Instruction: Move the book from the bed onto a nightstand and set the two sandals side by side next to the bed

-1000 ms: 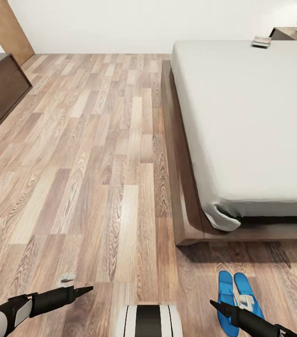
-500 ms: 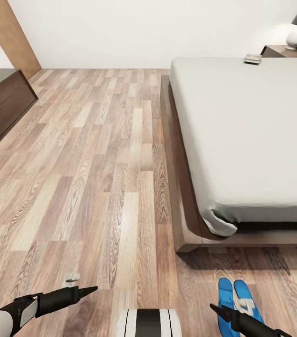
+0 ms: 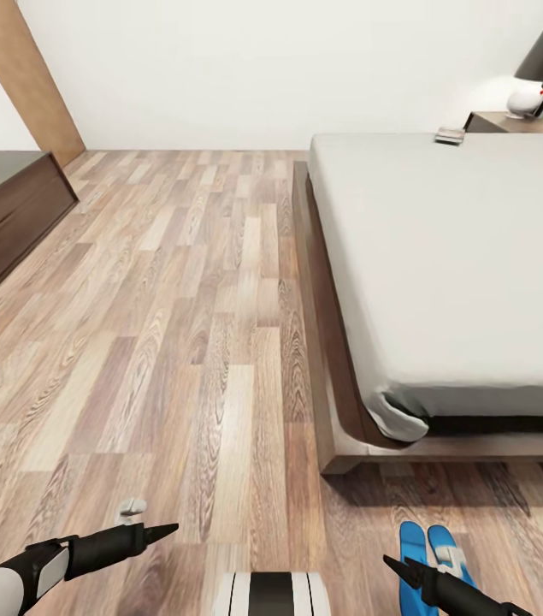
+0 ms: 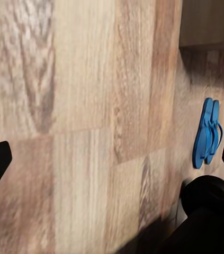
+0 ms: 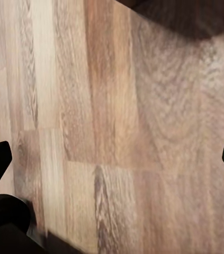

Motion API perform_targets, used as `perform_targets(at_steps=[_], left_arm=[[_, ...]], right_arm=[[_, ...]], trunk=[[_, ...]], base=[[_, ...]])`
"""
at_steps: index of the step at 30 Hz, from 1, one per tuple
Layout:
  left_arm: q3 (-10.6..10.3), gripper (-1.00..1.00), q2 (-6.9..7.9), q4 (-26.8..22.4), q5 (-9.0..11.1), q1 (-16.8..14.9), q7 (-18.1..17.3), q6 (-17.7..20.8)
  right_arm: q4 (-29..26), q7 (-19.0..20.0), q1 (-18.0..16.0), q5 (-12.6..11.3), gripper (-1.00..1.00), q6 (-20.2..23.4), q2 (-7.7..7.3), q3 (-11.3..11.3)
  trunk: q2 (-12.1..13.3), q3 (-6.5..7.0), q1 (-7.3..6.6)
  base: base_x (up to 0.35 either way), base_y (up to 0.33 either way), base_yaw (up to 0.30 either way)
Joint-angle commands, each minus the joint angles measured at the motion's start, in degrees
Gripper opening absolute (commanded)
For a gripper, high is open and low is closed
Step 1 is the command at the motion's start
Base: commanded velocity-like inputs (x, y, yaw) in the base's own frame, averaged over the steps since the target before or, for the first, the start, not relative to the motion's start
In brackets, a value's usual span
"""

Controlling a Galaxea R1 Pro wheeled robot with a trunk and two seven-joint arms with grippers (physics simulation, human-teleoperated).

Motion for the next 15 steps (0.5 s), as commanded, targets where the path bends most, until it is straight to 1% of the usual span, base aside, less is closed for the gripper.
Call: perform_targets(at_steps=[1,15], left_arm=[[-0.5,1.0,0.03,-0.1,0.6,0.0,-0.2,0.6],[-0.5,1.0,0.03,-0.1,0.6,0.0,-0.2,0.6]], right_arm=[[0.0,0.2,0.0,-0.2,1.0,0.2,0.02,-0.1],[0.1,0.2,0.0,-0.1,1.0,0.0,0.27,0.0]], trunk=[[0.0,0.19,-0.03],[0.2,3.29,-0.39]], base=[[0.0,0.0,0.0],[0.0,0.0,0.0]])
